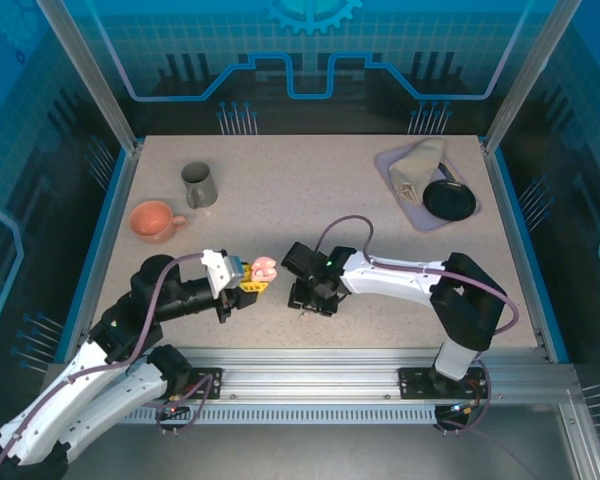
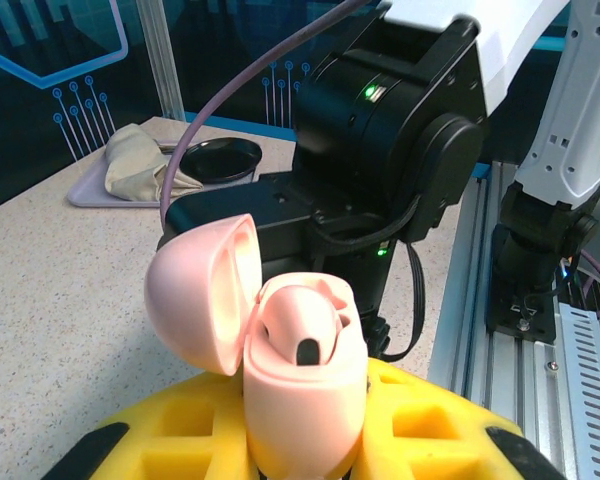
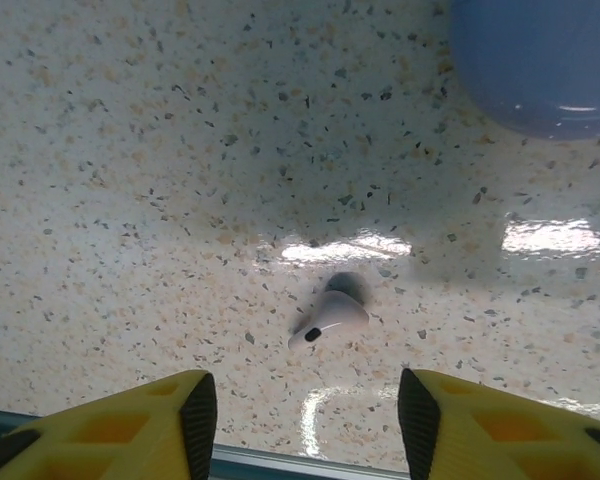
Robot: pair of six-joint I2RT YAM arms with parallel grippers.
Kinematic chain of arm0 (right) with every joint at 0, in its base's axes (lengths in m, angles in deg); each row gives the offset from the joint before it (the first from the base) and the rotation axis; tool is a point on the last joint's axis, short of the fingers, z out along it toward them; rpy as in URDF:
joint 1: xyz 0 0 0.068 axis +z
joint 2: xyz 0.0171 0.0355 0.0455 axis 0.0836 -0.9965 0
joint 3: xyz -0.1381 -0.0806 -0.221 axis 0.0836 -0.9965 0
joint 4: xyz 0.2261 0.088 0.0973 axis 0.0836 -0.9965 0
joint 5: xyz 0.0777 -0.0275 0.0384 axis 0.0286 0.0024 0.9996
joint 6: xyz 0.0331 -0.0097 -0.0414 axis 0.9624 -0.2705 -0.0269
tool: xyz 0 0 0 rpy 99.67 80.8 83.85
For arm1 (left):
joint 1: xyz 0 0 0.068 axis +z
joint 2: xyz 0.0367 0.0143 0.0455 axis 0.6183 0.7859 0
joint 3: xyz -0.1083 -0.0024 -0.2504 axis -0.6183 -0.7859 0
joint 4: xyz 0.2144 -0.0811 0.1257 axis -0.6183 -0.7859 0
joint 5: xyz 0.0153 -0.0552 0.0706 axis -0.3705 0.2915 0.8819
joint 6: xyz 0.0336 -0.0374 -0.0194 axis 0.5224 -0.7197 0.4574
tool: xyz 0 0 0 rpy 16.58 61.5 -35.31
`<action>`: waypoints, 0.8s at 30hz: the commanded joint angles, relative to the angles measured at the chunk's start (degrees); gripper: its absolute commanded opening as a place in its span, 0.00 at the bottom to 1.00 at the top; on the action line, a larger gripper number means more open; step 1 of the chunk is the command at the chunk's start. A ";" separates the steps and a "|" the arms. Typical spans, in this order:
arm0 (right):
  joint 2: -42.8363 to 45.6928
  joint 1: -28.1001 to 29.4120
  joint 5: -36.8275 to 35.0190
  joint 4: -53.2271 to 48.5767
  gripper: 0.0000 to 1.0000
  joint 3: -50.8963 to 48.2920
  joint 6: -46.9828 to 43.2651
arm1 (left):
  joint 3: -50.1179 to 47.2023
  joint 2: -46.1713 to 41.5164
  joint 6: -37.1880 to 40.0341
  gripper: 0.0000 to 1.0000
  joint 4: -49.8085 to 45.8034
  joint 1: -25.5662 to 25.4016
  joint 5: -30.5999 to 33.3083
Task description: Insert the wireless bluetooth earbuds into the charging case
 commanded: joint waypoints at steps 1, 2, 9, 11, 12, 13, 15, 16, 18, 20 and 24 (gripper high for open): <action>-2.71 0.51 1.07 -2.60 0.53 2.05 3.29 | 1.62 -1.05 0.88 0.00 -0.11 -0.36 0.27; -3.23 0.51 1.23 -2.88 0.53 2.32 3.56 | 1.49 -1.22 0.87 0.00 -0.02 -0.31 0.27; -7.85 0.37 2.20 -4.64 0.54 6.29 2.51 | 1.28 -1.68 0.72 0.00 0.25 -0.36 0.06; -8.62 0.20 2.24 -4.90 0.53 6.81 2.65 | 1.25 -1.68 0.67 0.00 0.28 -0.36 0.01; -8.76 0.16 2.21 -4.99 0.53 6.86 2.74 | 1.25 -1.73 0.71 0.00 0.24 -0.29 0.07; -8.70 0.13 2.21 -5.12 0.53 6.73 2.99 | 1.27 -1.77 0.68 0.00 0.24 -0.35 0.07; -8.38 0.07 1.94 -5.18 0.52 6.04 3.64 | 1.24 -1.72 0.79 0.00 0.37 -0.36 -0.03; -8.19 0.07 1.94 -5.00 0.52 5.66 3.94 | 1.20 -1.77 0.80 0.00 0.41 -0.34 0.00; -7.94 0.07 1.85 -5.00 0.52 5.12 4.35 | 1.04 -1.79 0.75 0.00 0.50 -0.32 0.09; -8.07 -0.01 1.94 -5.17 0.52 5.10 4.46 | 1.04 -1.77 0.70 0.00 0.51 -0.29 0.06; -8.97 -0.02 2.56 -5.78 0.52 5.63 4.57 | 1.10 -1.77 0.68 0.00 0.42 -0.35 0.09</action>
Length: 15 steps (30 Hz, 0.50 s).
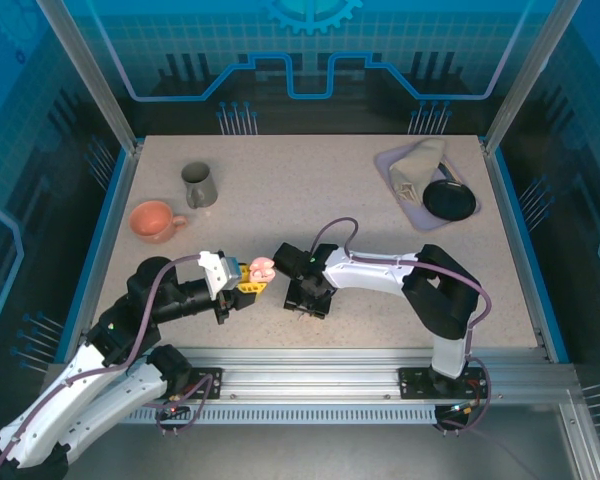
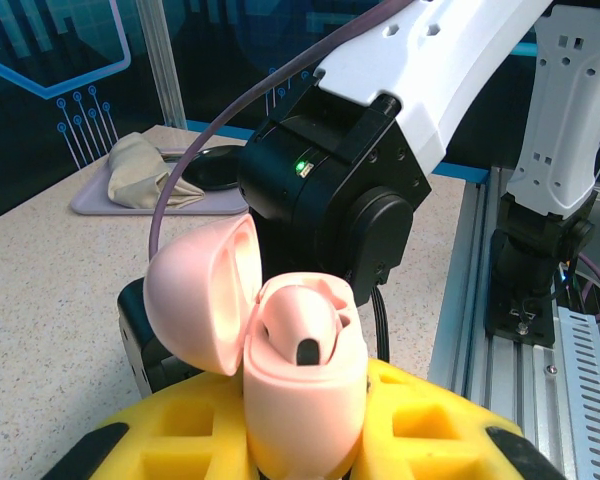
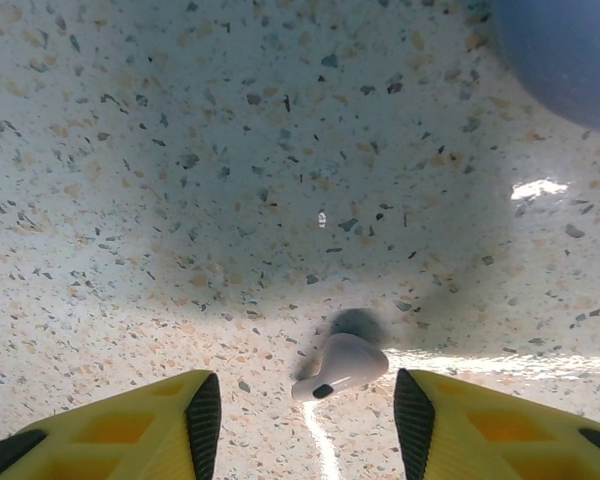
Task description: Insert the wireless bluetooth earbuds into the charging case
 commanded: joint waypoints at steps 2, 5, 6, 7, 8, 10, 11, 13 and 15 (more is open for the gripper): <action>-1.27 -0.05 1.09 -2.43 0.52 -0.08 1.59 | 1.14 -0.70 0.69 0.00 0.43 -0.34 0.04; -1.45 -0.18 1.18 -2.15 0.52 -0.36 1.76 | 1.11 -0.70 0.59 0.00 0.55 -0.35 -0.06; -1.54 -0.21 1.11 -2.07 0.52 -0.45 1.84 | 1.10 -0.71 0.62 0.00 0.53 -0.36 -0.06; -1.57 -0.20 1.09 -1.96 0.52 -0.45 1.87 | 1.05 -0.70 0.56 0.00 0.46 -0.36 -0.07; -1.75 -0.27 1.10 -1.96 0.52 -0.45 1.84 | 1.04 -0.70 0.54 0.00 0.44 -0.35 -0.06; -2.00 -0.37 1.01 -1.83 0.52 -0.45 1.85 | 1.09 -0.70 0.53 0.00 0.49 -0.30 -0.06; -2.19 -0.54 1.01 -1.79 0.52 -0.45 1.91 | 1.08 -0.70 0.52 0.00 0.44 -0.27 -0.13; -2.36 -0.69 0.83 -1.81 0.52 -0.56 1.96 | 1.01 -0.70 0.43 0.00 0.35 -0.35 -0.15; -2.56 -0.79 0.74 -1.57 0.51 -0.63 2.02 | 1.01 -0.70 0.45 0.00 0.35 -0.36 -0.15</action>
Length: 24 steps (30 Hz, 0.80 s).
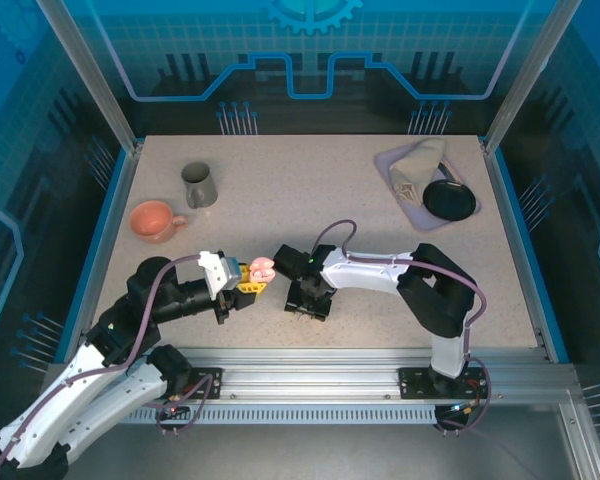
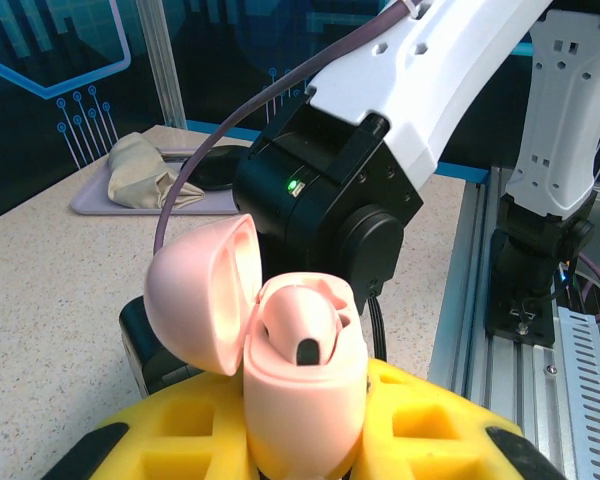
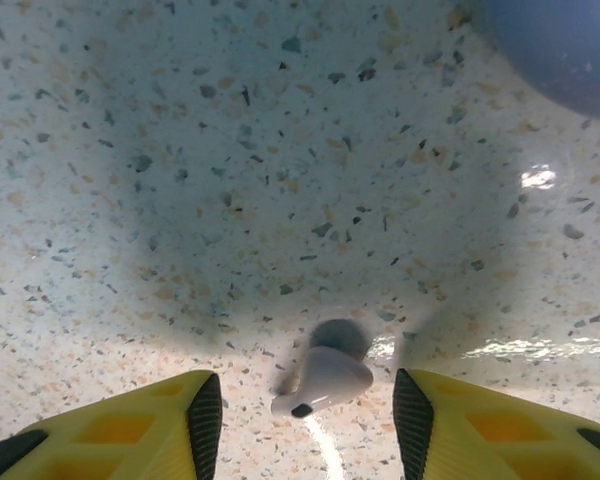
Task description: Insert the wireless bluetooth earbuds into the charging case
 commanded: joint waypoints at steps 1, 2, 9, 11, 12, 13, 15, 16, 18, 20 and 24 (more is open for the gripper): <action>-1.08 -0.55 -0.02 -1.28 0.51 -0.56 1.36 | 1.04 -0.70 0.40 0.00 0.40 -0.32 -0.14; -1.23 -0.64 -0.06 -1.26 0.51 -0.56 1.37 | 0.97 -0.71 0.45 0.00 0.47 -0.33 -0.13; -2.19 -0.71 -0.55 -1.79 0.50 0.10 1.63 | 0.95 -0.70 0.38 0.00 0.50 -0.31 -0.08; -2.36 -0.79 -0.74 -1.81 0.49 0.30 1.63 | 0.98 -0.67 0.43 0.00 0.54 -0.34 -0.06; -2.40 -0.81 -0.93 -1.80 0.46 0.36 1.55 | 0.92 -0.61 0.43 0.00 0.59 -0.36 -0.06; -2.45 -0.91 -1.16 -1.64 0.44 0.51 1.21 | 0.89 -0.63 0.40 0.00 0.63 -0.35 -0.06; -2.59 -1.04 -1.38 -1.86 0.43 0.83 1.02 | 0.88 -0.52 0.45 0.00 0.72 -0.35 -0.06; -2.77 -1.09 -1.30 -1.87 0.43 0.89 0.93 | 0.89 -0.50 0.45 0.00 0.77 -0.31 -0.06; -3.09 -1.15 -1.19 -2.05 0.43 1.18 0.77 | 0.92 -0.34 0.53 0.00 0.74 -0.36 -0.06; -3.28 -1.06 -1.29 -2.25 0.40 1.53 0.45 | 0.92 -0.34 0.52 0.00 0.79 -0.33 -0.04; -3.19 -1.05 -1.39 -2.16 0.36 1.72 0.05 | 0.94 -0.34 0.51 0.00 0.68 -0.36 -0.05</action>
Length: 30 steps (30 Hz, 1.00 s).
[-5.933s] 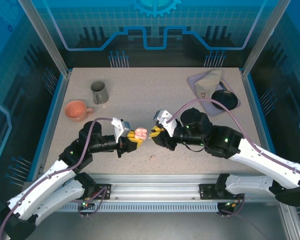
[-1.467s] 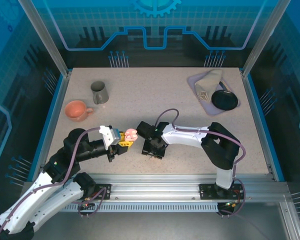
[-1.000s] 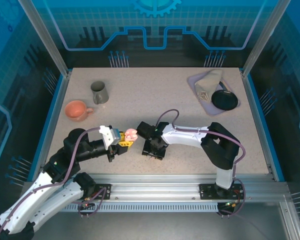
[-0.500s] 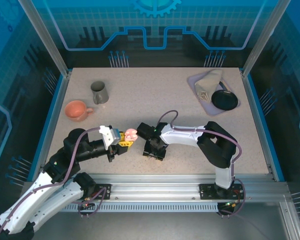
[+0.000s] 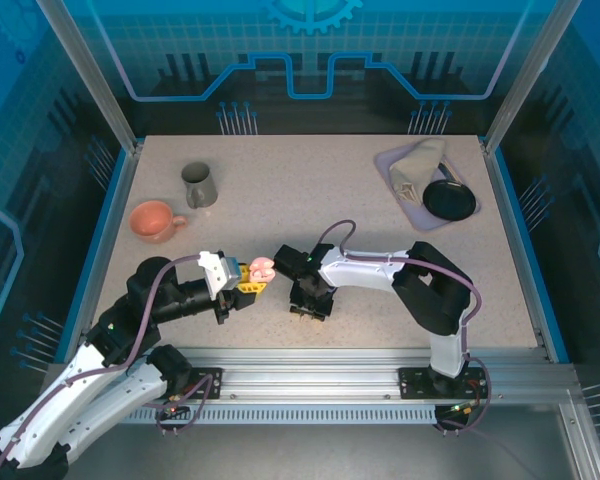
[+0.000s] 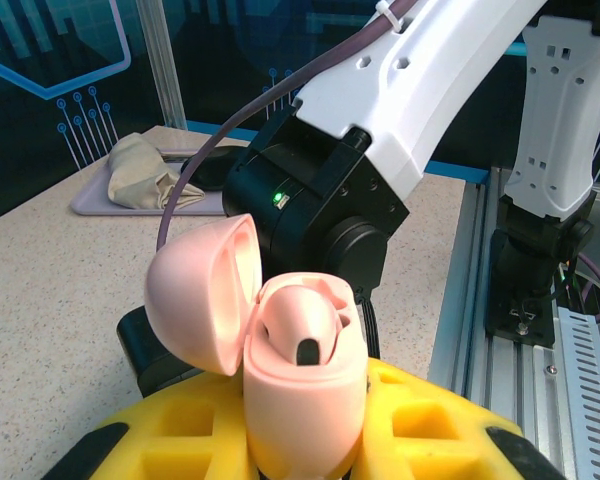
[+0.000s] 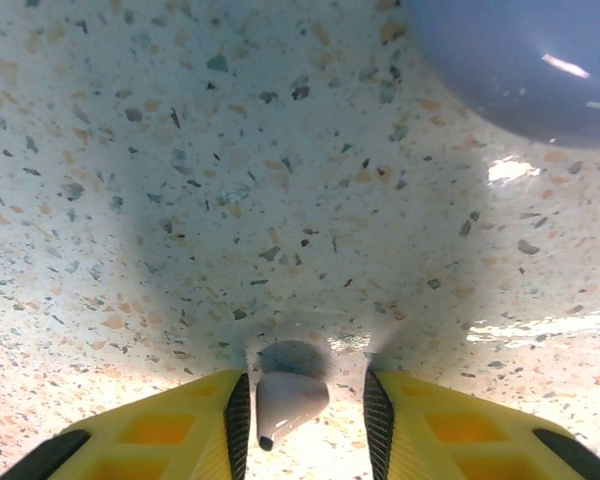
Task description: Insert the wireless bluetooth earbuds into the charging case
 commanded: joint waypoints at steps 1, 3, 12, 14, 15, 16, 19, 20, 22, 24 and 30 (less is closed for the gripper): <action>-1.81 -0.55 -1.15 0.22 0.35 0.89 -0.26 | 1.00 -0.30 0.54 0.00 0.61 -0.36 -0.05; -1.71 -0.50 -1.23 0.62 0.33 0.80 -0.49 | 0.93 -0.31 0.56 0.00 0.61 -0.36 -0.06; -2.31 -0.48 -1.23 1.30 0.28 1.68 -2.40 | 0.88 -0.32 0.56 0.00 0.61 -0.31 0.11; -2.31 -0.48 -1.23 1.47 0.27 1.68 -2.62 | 0.97 -0.29 0.56 0.00 0.56 -0.31 0.16; -2.31 -0.48 -1.18 1.56 0.27 1.66 -2.76 | 0.95 -0.30 0.63 0.00 0.53 -0.36 0.12; -2.30 -0.48 -1.23 1.59 0.26 1.68 -2.84 | 0.89 -0.22 0.65 0.00 0.56 -0.36 0.07; -2.08 -0.48 -1.36 1.67 0.26 1.68 -3.05 | 0.83 -0.21 0.65 0.00 0.61 -0.36 0.25; -1.92 -0.48 -1.51 1.49 0.25 1.69 -3.17 | 0.86 -0.21 0.64 0.00 0.61 -0.35 0.20; -1.62 -0.41 -1.76 1.45 0.25 1.75 -3.65 | 0.78 -0.17 0.65 0.00 0.61 -0.35 0.20; -1.08 -0.42 -2.40 1.05 0.24 1.86 -4.09 | 0.82 -0.07 0.57 0.00 0.65 -0.35 0.22; 1.01 -0.31 -4.39 0.36 0.24 1.58 -6.32 | 0.13 0.59 -0.35 0.00 1.55 -0.30 0.12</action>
